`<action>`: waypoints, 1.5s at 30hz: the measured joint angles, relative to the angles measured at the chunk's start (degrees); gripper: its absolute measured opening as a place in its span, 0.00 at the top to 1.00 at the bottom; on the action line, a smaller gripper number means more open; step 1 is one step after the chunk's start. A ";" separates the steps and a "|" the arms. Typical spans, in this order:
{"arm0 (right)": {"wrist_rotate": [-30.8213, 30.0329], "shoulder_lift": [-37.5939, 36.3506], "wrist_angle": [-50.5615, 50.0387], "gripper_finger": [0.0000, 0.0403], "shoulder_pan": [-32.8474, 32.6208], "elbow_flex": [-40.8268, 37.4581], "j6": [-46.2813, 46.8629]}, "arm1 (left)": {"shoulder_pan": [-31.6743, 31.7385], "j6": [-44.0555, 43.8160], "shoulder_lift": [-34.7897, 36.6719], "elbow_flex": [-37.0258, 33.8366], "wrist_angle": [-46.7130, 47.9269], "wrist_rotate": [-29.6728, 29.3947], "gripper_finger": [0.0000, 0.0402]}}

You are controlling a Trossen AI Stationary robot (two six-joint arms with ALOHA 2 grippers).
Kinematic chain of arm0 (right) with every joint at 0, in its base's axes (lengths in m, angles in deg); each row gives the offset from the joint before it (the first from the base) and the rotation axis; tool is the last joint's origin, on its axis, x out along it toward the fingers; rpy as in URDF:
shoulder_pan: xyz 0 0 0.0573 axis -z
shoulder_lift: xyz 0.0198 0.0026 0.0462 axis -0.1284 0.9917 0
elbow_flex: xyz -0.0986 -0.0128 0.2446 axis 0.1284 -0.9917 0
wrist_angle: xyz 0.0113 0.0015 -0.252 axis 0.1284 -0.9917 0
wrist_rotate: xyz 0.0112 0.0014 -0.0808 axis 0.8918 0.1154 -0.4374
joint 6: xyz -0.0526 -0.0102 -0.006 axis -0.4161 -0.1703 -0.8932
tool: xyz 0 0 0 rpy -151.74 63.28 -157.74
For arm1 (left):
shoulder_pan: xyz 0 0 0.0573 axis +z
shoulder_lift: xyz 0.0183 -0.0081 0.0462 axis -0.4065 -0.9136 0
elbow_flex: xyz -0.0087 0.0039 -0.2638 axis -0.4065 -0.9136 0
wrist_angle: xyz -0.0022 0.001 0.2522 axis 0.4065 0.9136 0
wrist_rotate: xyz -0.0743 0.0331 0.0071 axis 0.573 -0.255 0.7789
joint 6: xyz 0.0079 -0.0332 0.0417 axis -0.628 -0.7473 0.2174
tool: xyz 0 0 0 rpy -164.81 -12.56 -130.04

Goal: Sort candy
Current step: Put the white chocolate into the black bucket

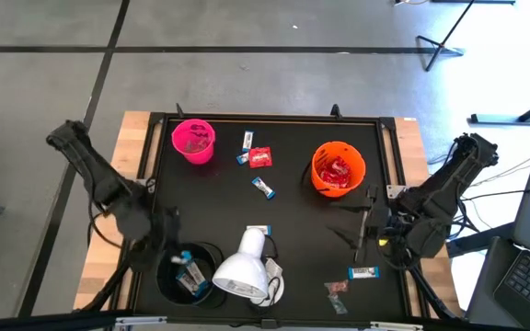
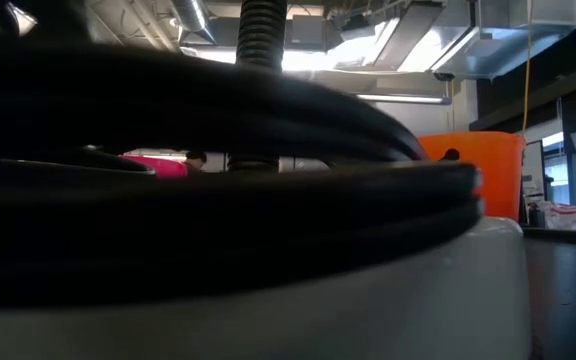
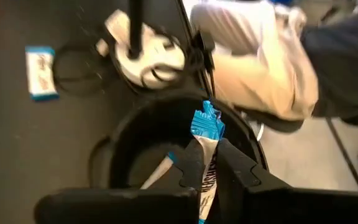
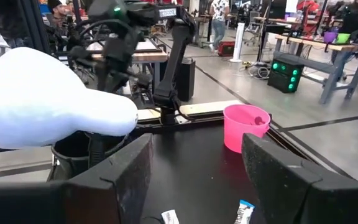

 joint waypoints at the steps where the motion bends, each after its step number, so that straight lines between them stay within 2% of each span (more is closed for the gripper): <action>1: 0.02 0.00 -0.20 0.40 0.04 0.00 0.28 | -0.88 -0.28 -1.35 0.00 -0.25 -0.15 0.94; 7: 1.15 0.00 -0.39 0.40 0.04 0.00 1.26 | -2.88 -1.77 -8.13 0.00 -0.37 -0.99 0.79; 13: 6.75 0.00 -0.72 0.40 0.04 0.00 2.02 | -2.81 -2.30 -9.11 0.00 -0.62 -1.61 0.67; 19: 13.04 0.00 -4.31 0.40 0.04 0.00 7.27 | -2.83 -4.85 -7.43 0.00 -0.58 -0.91 0.64; 24: 21.09 0.02 -13.78 0.40 0.04 0.00 19.11 | -2.85 -3.67 -4.80 0.00 -0.61 -4.15 0.64; 28: 24.73 0.69 -22.36 0.40 0.04 0.00 29.96 | -2.83 1.66 -2.02 0.00 -1.15 -10.05 0.64; 32: 27.84 2.18 -29.57 0.40 0.04 0.00 38.13 | -2.80 8.05 1.54 0.00 -1.43 -18.73 0.64; 35: 30.14 4.27 -33.39 0.40 0.06 0.00 42.86 | -2.07 13.57 4.23 0.00 -1.45 -25.61 0.64; 37: 32.53 5.82 -35.29 0.40 0.08 0.00 45.19 | -0.95 18.41 5.60 0.00 -1.54 -28.10 0.64; 41: 38.43 9.46 -37.91 0.40 0.08 0.00 49.09 | 4.01 27.02 7.29 0.00 -3.70 -27.38 0.64; 45: 44.01 13.27 -40.33 0.40 0.06 0.00 52.78 | 11.12 34.80 8.07 -0.01 -7.24 -20.24 0.64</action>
